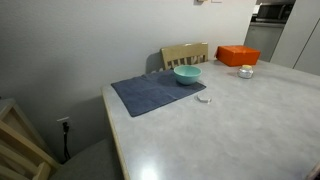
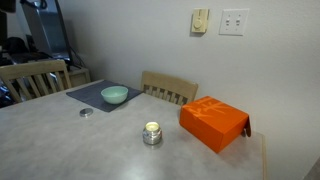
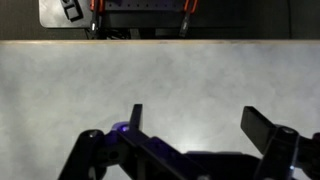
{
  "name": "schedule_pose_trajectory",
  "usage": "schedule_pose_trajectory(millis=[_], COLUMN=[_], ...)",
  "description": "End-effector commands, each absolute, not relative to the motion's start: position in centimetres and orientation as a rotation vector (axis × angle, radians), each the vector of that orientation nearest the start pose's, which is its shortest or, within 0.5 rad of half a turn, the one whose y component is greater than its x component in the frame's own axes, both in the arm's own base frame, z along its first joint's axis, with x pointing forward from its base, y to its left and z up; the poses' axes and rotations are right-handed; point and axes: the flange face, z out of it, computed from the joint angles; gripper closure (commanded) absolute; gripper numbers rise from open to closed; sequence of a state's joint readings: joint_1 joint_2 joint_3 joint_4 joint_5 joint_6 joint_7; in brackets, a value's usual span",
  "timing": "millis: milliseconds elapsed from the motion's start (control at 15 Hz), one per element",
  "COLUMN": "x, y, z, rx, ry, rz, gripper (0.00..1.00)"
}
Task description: Pick up the lid and put it on the bottle
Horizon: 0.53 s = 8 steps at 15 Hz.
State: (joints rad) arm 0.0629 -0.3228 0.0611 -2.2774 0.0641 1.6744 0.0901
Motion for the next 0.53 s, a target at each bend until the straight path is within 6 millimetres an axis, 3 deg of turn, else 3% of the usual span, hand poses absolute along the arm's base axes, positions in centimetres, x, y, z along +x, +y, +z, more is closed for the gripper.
schedule_pose_trajectory(millis=[0,200,467], x=[42.1,43.4,45.8], y=[6.8,8.1,8.9], z=[44.7,41.9,40.5], rx=[-3.090,-3.075,-3.050], ry=[-0.068,-0.127,-0.234], rz=[0.506,0.609,0.341], gripper=[0.00,0.00,0.00])
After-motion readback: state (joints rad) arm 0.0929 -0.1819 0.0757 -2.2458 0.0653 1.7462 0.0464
